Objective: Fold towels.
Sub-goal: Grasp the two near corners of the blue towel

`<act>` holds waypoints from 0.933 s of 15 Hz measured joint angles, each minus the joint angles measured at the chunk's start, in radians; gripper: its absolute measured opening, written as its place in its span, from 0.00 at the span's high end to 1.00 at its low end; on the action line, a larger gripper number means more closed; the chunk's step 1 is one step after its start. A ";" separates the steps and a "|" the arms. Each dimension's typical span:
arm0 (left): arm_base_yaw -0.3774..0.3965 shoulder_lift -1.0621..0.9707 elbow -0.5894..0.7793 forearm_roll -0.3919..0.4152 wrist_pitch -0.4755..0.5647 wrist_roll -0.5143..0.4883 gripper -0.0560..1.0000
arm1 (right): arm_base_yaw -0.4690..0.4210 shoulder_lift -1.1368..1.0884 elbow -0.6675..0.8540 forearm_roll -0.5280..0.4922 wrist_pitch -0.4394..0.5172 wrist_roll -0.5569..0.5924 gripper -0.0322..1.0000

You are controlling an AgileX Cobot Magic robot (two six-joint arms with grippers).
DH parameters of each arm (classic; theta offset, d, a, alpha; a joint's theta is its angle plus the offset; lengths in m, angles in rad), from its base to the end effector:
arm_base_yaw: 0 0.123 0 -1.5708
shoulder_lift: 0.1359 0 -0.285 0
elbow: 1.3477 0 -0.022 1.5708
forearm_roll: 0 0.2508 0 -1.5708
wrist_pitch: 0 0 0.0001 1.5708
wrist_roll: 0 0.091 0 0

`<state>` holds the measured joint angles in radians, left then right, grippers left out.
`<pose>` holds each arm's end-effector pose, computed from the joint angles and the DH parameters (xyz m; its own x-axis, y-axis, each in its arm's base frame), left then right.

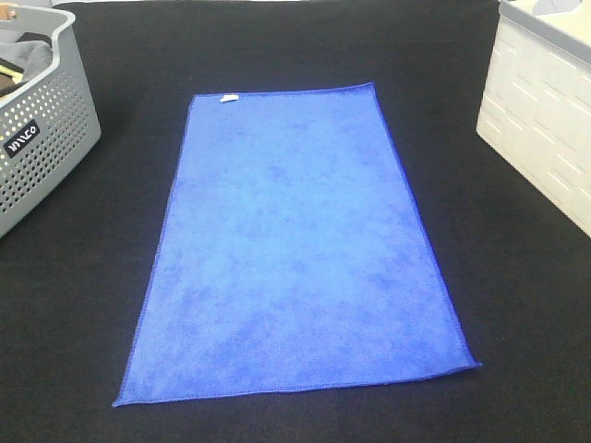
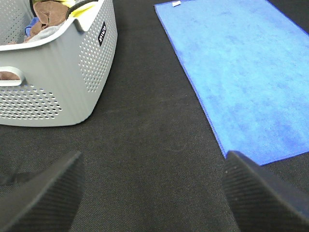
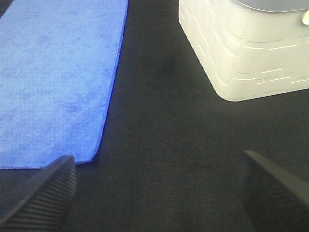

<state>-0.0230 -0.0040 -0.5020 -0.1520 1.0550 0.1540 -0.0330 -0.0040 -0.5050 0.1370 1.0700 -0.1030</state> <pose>-0.0062 -0.0119 0.2790 -0.4285 0.0877 -0.8993 0.1752 0.9845 0.0125 -0.0065 0.0111 0.2785 -0.4494 -0.0218 -0.8930 -0.0906 0.9957 0.0213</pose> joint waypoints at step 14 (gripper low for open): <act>0.000 0.000 0.000 0.000 0.000 0.000 0.23 | 0.000 0.000 0.000 0.000 0.000 0.000 0.15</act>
<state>-0.0230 -0.0040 -0.5020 -0.1520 1.0550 0.1540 -0.0330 -0.0040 -0.5050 0.1370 1.0700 -0.1030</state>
